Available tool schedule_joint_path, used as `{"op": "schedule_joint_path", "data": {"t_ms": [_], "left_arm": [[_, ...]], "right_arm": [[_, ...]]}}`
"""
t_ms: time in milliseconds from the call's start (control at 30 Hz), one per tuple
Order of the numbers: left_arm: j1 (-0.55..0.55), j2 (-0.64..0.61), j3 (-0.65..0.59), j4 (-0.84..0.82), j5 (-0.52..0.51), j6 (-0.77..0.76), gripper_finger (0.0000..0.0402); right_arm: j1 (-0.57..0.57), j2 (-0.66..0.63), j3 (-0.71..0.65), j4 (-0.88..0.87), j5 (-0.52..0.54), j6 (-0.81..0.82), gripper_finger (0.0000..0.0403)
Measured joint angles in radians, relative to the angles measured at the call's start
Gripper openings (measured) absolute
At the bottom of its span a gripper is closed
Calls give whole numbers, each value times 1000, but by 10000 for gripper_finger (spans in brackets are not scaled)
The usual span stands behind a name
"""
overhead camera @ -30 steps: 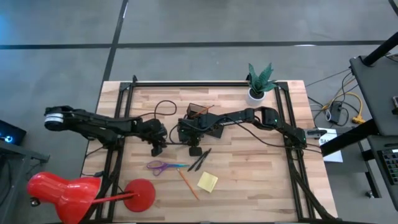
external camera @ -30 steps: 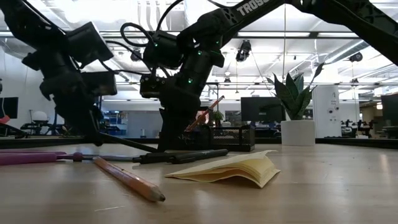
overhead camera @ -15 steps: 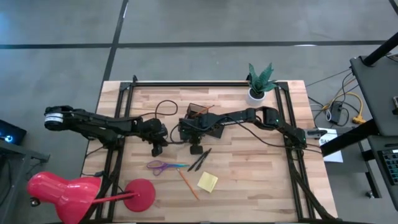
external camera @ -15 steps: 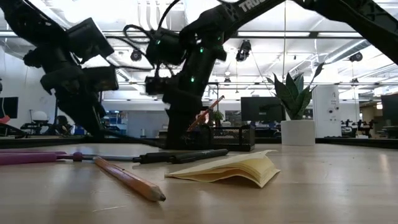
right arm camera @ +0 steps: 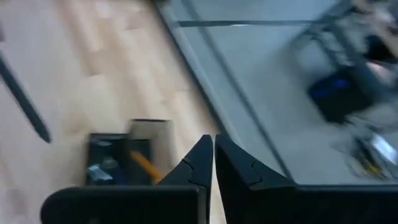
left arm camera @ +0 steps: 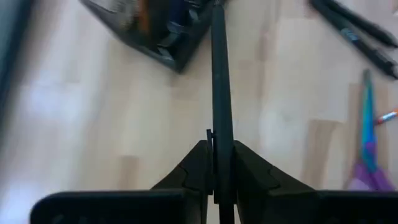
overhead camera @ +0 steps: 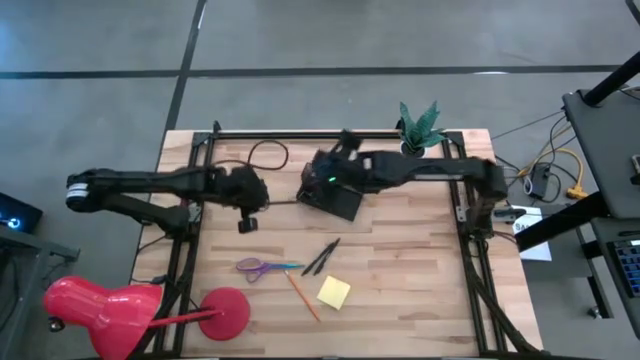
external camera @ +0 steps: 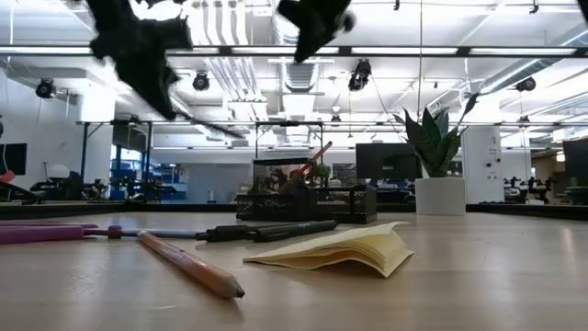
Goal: Pick and place office supplies into organizer
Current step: Put the left pen into the desk organizer
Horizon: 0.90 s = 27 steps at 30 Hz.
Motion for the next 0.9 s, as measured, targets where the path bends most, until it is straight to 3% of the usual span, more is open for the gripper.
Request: {"op": "schedule_joint_path", "data": {"t_ms": [200, 433, 700, 900], "left_arm": [[4, 190, 392, -249, -238, 213, 29], [56, 508, 709, -458, -327, 486, 29], [77, 727, 901, -492, -378, 673, 29], [101, 810, 924, -490, -304, 687, 29]], "right_arm": [[23, -145, -12, -76, 216, 80, 8], [24, -233, -73, -93, 237, 137, 8], [54, -252, -169, -89, 237, 195, 8], [79, -266, -256, -89, 239, 267, 9]]}}
